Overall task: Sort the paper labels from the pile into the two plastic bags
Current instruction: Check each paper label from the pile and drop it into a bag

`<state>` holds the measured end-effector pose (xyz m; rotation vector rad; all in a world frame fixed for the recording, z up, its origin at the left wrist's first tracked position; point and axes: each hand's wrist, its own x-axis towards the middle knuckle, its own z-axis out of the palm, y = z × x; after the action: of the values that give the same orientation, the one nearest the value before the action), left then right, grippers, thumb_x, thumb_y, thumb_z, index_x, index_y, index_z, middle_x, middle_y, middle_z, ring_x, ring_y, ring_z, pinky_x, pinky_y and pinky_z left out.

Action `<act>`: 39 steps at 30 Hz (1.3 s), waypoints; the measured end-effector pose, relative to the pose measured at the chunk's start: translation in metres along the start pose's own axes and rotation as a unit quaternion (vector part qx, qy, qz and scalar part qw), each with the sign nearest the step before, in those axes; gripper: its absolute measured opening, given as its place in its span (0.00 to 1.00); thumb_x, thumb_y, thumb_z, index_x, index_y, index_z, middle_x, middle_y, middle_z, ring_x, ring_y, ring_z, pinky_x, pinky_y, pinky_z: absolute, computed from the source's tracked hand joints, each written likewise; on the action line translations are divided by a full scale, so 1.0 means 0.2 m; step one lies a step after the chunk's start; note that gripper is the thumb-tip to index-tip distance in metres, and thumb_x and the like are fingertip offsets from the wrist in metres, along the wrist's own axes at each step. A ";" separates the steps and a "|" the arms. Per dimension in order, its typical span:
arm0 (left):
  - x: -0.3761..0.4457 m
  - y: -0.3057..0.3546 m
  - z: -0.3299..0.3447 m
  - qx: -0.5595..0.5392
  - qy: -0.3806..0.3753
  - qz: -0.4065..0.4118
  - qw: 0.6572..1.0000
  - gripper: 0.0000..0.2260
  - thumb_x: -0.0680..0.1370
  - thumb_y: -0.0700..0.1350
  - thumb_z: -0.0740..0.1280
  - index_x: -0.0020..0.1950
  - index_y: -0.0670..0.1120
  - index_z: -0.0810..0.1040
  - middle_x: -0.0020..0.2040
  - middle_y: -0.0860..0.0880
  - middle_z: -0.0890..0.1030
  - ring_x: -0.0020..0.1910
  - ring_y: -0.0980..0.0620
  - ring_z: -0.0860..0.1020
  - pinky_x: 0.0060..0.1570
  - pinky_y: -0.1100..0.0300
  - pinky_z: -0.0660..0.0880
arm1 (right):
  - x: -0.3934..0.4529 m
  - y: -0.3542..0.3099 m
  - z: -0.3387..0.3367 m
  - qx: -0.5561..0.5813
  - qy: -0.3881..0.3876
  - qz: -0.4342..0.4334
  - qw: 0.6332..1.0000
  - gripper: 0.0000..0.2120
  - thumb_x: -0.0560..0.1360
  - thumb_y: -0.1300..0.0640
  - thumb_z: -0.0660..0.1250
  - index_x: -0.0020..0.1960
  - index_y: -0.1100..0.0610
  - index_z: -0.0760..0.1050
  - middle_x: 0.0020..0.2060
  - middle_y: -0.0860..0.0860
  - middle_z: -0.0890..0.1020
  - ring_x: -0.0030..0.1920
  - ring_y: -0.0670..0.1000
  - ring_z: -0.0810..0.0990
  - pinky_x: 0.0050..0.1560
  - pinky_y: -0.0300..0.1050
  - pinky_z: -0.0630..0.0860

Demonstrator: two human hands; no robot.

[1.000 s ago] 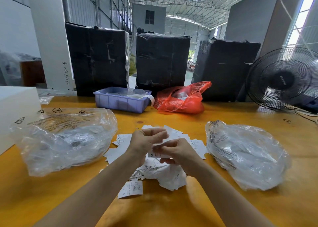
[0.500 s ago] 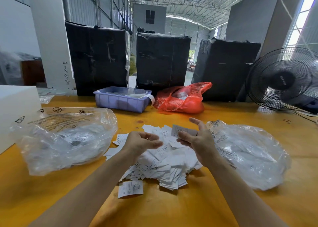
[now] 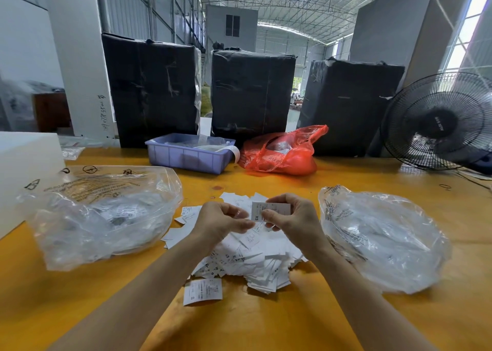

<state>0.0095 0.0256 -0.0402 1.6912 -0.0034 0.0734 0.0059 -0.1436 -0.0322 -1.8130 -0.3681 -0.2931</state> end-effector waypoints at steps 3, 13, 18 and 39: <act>0.00 0.00 0.00 0.001 0.003 -0.001 1.000 0.10 0.63 0.35 0.78 0.41 0.40 0.81 0.36 0.46 0.83 0.27 0.58 0.80 0.26 0.72 0.72 | 0.00 0.00 0.00 -0.001 -0.002 -0.001 1.000 0.09 0.69 0.66 0.73 0.46 0.57 0.77 0.39 0.58 0.82 0.32 0.50 0.81 0.33 0.39 0.79; -0.02 0.04 -0.01 -0.017 -0.029 -0.014 0.999 0.09 0.64 0.32 0.77 0.41 0.38 0.81 0.32 0.46 0.82 0.25 0.56 0.80 0.25 0.71 0.72 | 0.00 0.01 0.00 -0.014 0.025 -0.022 0.999 0.08 0.69 0.66 0.73 0.46 0.58 0.78 0.40 0.58 0.82 0.35 0.52 0.82 0.38 0.46 0.82; -0.02 0.04 -0.01 -0.039 -0.026 -0.020 0.999 0.09 0.64 0.30 0.76 0.39 0.38 0.80 0.34 0.46 0.83 0.26 0.54 0.81 0.28 0.69 0.75 | 0.00 0.01 0.01 -0.039 -0.006 -0.020 0.999 0.08 0.69 0.66 0.74 0.46 0.59 0.78 0.40 0.58 0.81 0.35 0.53 0.81 0.39 0.49 0.82; -0.03 0.07 -0.03 -0.083 -0.069 -0.041 0.993 0.03 0.71 0.31 0.71 0.43 0.35 0.80 0.33 0.41 0.84 0.29 0.50 0.83 0.30 0.66 0.77 | 0.00 -0.01 -0.01 0.026 0.022 -0.011 0.999 0.10 0.69 0.68 0.73 0.41 0.55 0.77 0.37 0.56 0.81 0.30 0.47 0.80 0.32 0.37 0.78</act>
<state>0.0031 0.0297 -0.0260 1.5260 -0.0418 -0.1036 0.0056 -0.1453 -0.0291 -1.7501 -0.3630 -0.3356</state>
